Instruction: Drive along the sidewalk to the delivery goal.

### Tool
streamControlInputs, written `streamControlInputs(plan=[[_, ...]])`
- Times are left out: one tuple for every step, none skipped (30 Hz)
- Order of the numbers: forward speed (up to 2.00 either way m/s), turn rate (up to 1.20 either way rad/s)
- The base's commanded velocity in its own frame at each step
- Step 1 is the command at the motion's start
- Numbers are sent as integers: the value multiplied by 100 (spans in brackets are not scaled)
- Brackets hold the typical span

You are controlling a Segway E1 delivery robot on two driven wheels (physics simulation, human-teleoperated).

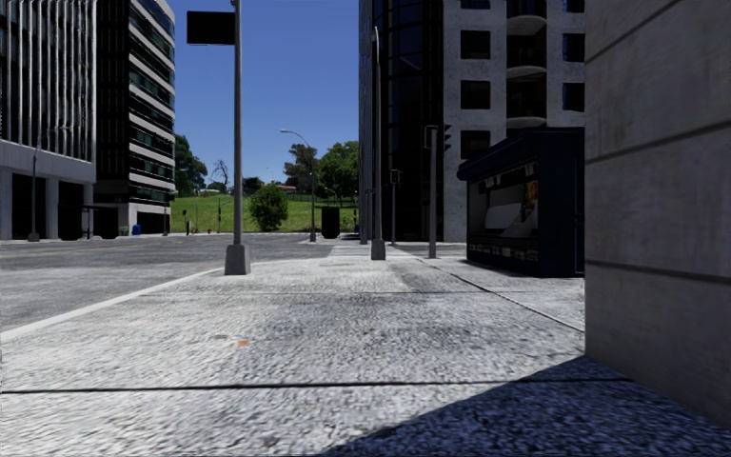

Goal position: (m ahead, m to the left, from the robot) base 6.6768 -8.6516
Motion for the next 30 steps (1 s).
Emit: streamControlInputs(plan=[[200,0],[200,0],[200,-7],[200,-11],[200,-11],[200,-12],[200,-21],[200,-27],[200,-27],[200,-42],[200,-56],[200,-56],[200,-62],[200,-64],[200,-64],[200,-64],[200,-64],[200,-64],[200,-64],[200,-64],[200,-65],[200,-65],[200,-65],[200,-65],[200,-65],[200,-66],[200,-66],[200,-67],[200,-67],[200,-67]])
